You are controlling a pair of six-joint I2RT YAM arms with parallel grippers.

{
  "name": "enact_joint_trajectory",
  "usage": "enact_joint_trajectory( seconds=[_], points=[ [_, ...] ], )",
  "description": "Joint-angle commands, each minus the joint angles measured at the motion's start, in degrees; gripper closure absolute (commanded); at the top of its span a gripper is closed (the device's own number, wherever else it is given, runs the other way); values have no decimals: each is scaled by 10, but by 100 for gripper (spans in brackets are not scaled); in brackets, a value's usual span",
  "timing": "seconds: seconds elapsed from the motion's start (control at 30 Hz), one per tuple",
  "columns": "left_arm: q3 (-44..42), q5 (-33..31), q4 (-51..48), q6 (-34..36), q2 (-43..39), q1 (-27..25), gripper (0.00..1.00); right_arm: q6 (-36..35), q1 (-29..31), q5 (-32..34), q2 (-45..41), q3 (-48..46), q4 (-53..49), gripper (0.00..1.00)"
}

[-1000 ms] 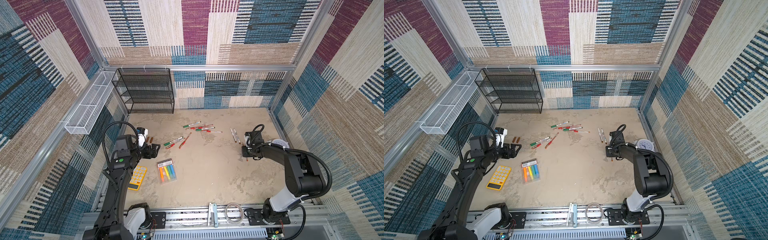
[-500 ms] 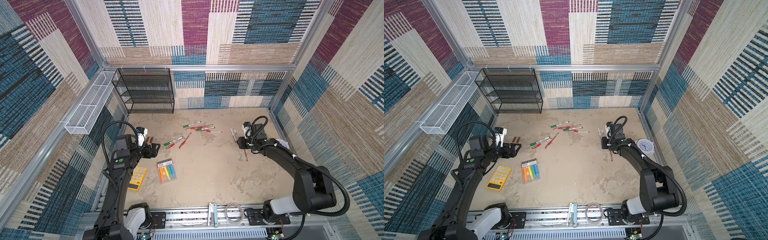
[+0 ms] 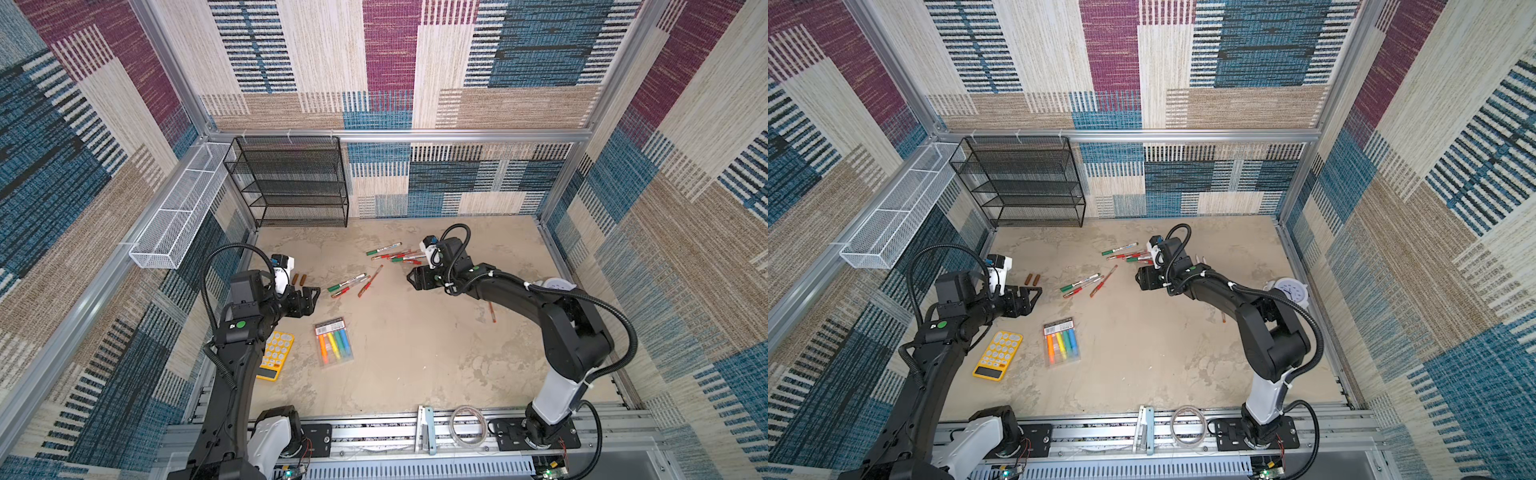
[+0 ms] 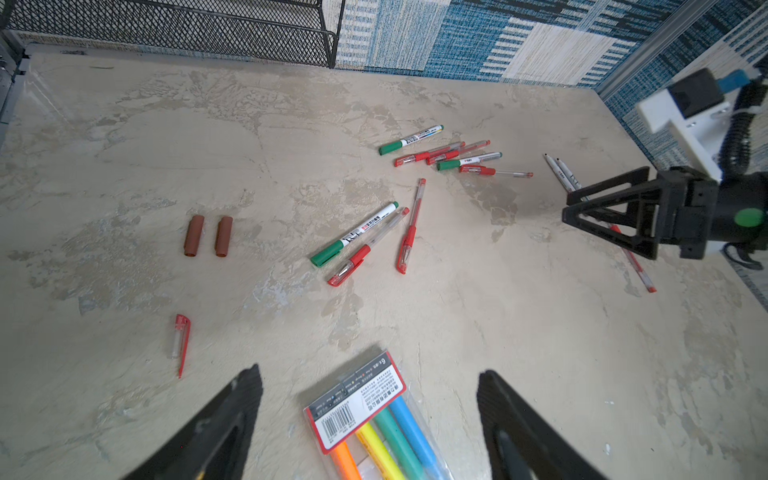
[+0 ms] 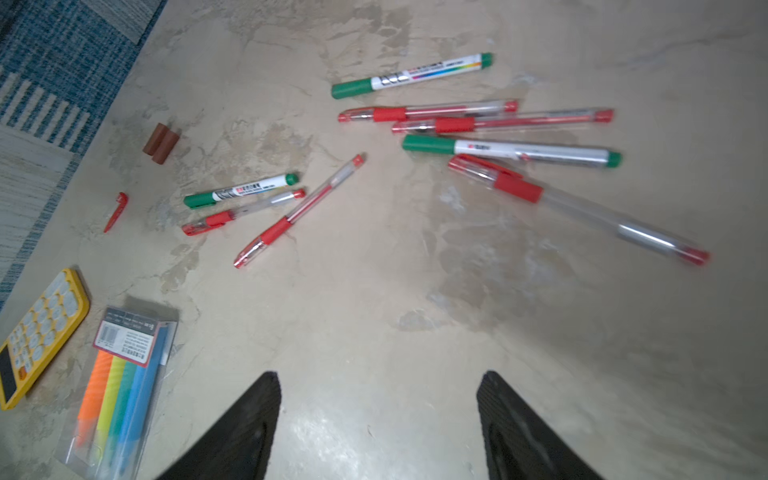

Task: Open the pen caps
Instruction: 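Reach the right gripper to a second red gel pen and grasp it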

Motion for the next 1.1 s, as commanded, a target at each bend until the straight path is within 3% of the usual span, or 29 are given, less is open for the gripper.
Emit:
enact_joint_trajectory(
  seconds=[0.0,0.27,0.67,0.87,1.07],
  points=[
    [-3,4,10,2,-6,0,15,12,17,-23,49,59,29,15],
    [-4,5,10,2,-9,0,15,25,37,-60,201,255,-3,5],
    [1,-3,8,3,-4,0,15,57,42,-123,419,572,-120,11],
    [-5,0,9,5,-4,0,15,74,43,-137,469,627,-134,17],
    [-5,1,9,9,-5,0,15,69,45,-127,476,623,-155,19]
  ],
)
